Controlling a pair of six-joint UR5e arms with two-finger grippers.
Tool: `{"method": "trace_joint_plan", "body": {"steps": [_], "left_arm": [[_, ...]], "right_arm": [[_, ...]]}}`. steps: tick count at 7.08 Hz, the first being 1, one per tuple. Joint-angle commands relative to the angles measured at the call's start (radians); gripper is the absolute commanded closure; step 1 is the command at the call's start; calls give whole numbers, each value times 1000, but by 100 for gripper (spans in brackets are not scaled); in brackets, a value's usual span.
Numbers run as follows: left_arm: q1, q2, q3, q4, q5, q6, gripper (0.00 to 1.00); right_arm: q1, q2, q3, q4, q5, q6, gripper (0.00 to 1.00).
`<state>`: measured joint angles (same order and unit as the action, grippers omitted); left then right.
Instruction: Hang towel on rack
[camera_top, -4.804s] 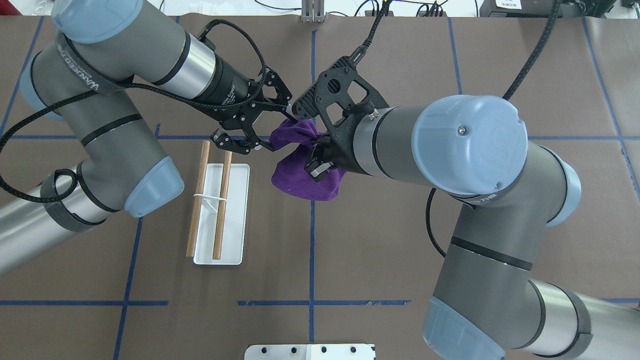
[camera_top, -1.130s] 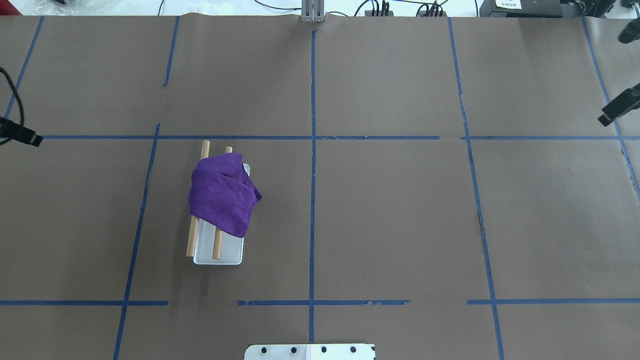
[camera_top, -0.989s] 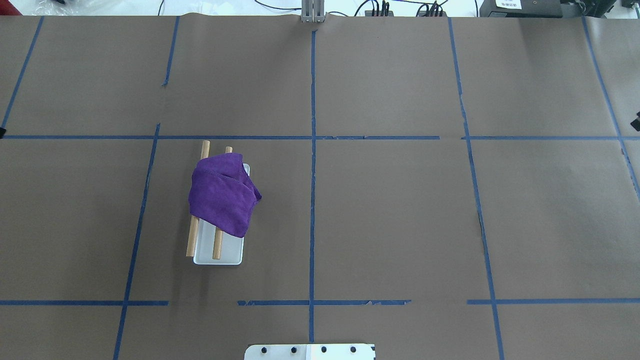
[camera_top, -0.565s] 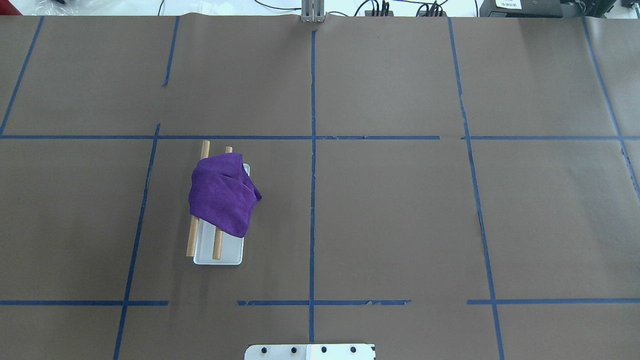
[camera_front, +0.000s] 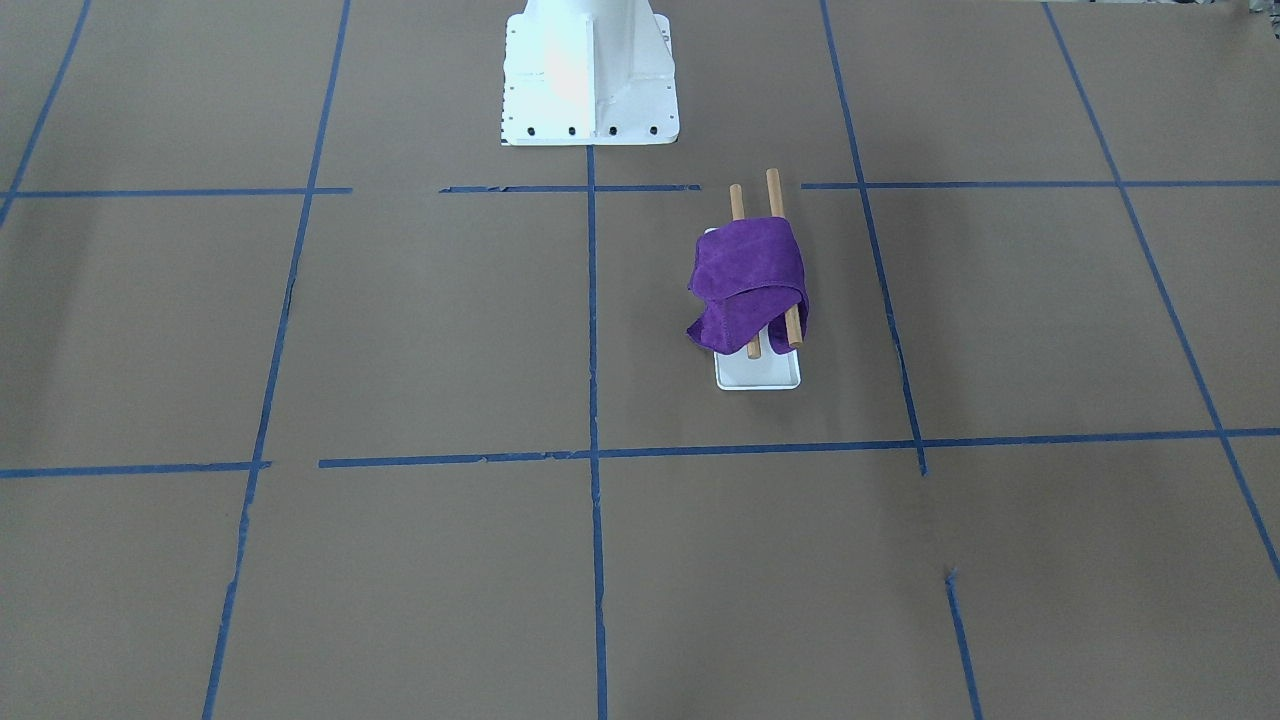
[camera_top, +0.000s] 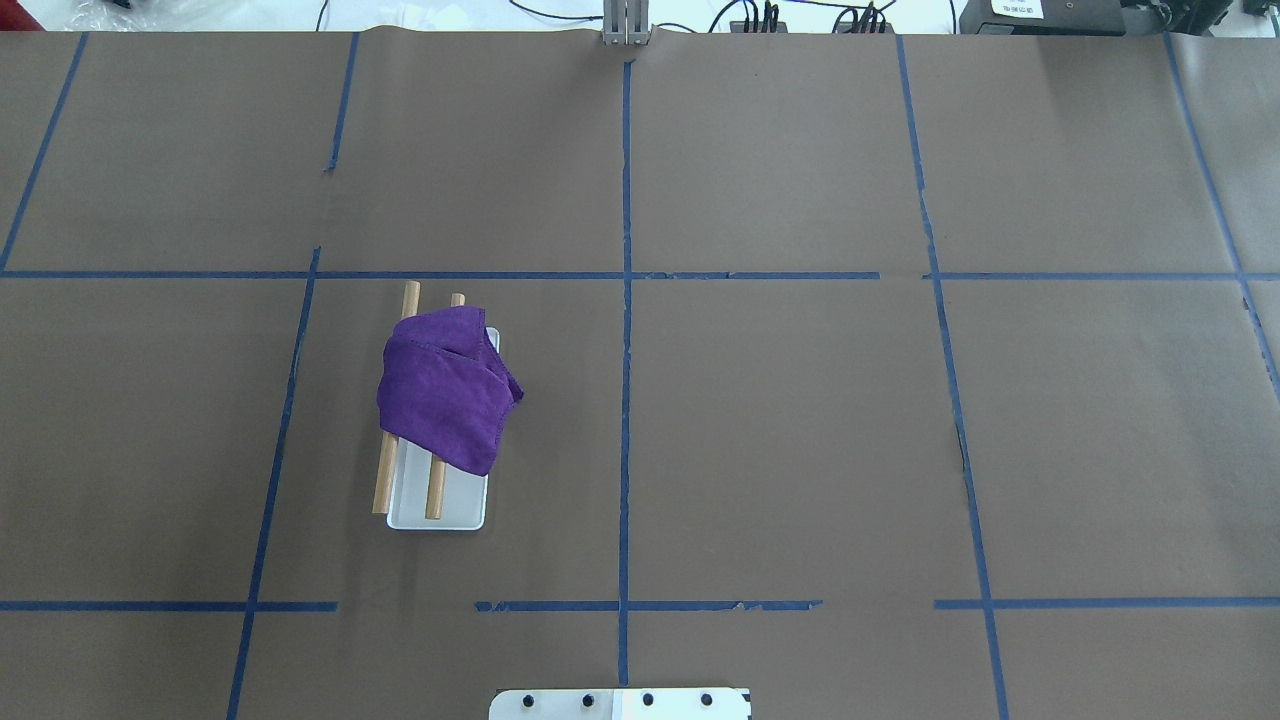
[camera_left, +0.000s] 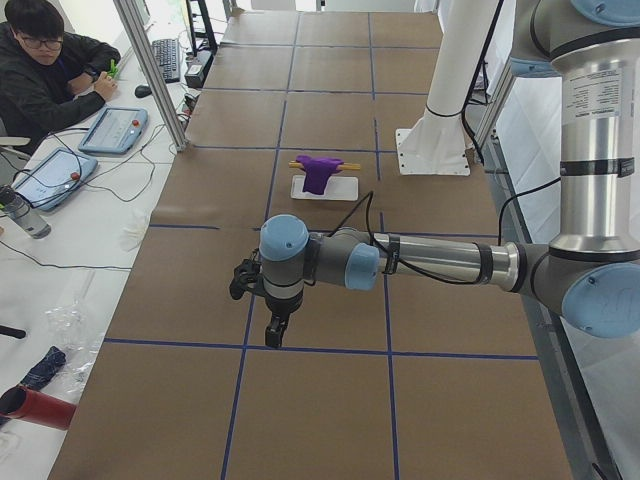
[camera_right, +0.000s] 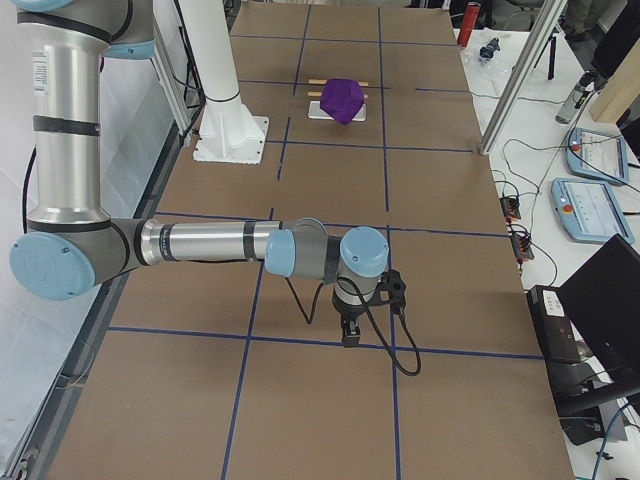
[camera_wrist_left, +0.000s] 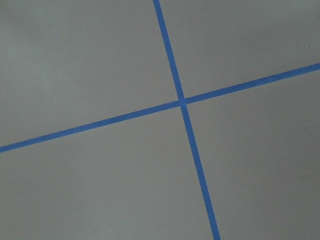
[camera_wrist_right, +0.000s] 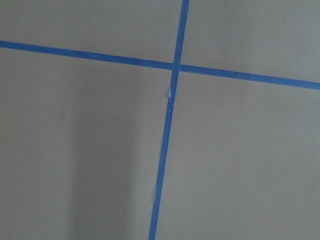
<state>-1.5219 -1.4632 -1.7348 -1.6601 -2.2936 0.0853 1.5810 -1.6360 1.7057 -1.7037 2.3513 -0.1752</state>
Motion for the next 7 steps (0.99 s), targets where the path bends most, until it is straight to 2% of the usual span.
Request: {"method": "trace_joint_plan", "body": {"steps": [1, 7], "left_arm": [[-1, 6, 20, 0, -52, -9, 0], [-3, 20, -2, -1, -40, -9, 0]], "right_arm": [[1, -1, 2, 9, 2, 7, 0], [1, 1, 3, 10, 2, 7, 0]]}}
